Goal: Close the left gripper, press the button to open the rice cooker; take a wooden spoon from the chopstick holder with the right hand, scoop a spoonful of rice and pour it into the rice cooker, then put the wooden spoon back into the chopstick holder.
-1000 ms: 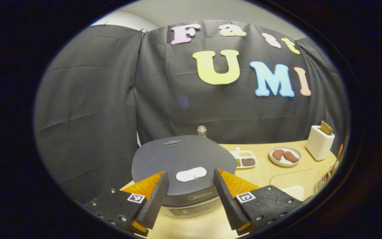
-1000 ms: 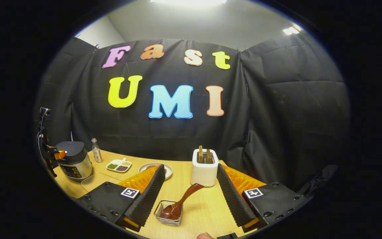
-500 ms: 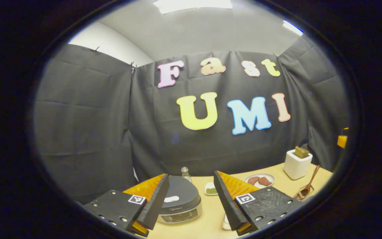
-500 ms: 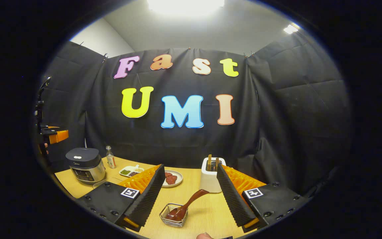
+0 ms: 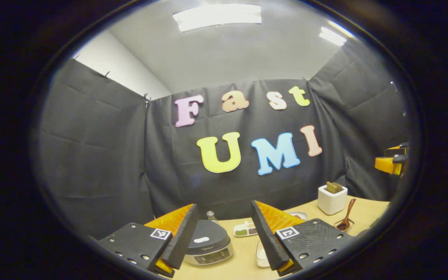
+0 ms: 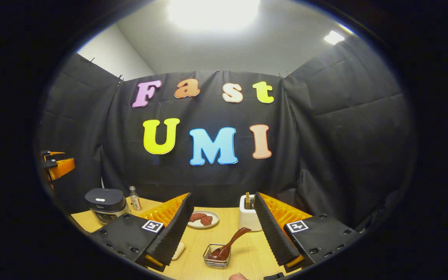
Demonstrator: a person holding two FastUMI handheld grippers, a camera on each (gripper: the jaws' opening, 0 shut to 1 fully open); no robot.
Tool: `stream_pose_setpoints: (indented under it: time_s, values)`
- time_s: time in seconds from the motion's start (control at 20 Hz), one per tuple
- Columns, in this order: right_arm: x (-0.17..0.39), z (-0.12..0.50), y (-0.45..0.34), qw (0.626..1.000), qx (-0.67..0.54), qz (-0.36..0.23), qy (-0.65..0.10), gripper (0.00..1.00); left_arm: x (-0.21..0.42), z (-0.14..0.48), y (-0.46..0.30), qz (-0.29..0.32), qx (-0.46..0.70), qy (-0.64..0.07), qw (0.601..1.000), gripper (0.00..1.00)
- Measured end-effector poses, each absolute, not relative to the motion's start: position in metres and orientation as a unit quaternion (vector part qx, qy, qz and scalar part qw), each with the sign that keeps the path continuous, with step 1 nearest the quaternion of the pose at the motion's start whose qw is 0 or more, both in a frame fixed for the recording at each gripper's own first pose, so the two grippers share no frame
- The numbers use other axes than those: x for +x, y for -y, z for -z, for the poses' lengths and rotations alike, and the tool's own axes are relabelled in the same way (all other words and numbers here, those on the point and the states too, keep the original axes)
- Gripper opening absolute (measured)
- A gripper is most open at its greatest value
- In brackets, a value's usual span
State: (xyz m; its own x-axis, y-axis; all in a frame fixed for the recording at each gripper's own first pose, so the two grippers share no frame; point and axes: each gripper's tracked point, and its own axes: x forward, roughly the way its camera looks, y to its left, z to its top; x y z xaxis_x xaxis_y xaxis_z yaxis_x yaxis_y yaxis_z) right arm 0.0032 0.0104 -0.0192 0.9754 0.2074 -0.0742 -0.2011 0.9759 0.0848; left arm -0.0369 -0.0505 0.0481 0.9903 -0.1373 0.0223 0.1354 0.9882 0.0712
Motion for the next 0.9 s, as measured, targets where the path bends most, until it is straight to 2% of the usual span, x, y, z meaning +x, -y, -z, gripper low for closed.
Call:
stream_pose_setpoints:
  time_s: [0.9]
  values:
    - [-0.035,-0.007,-0.031,0.995,0.026,-0.097,-0.023,0.98,-0.064,-0.039,0.010,0.073,-0.004,0.003,0.997,0.82]
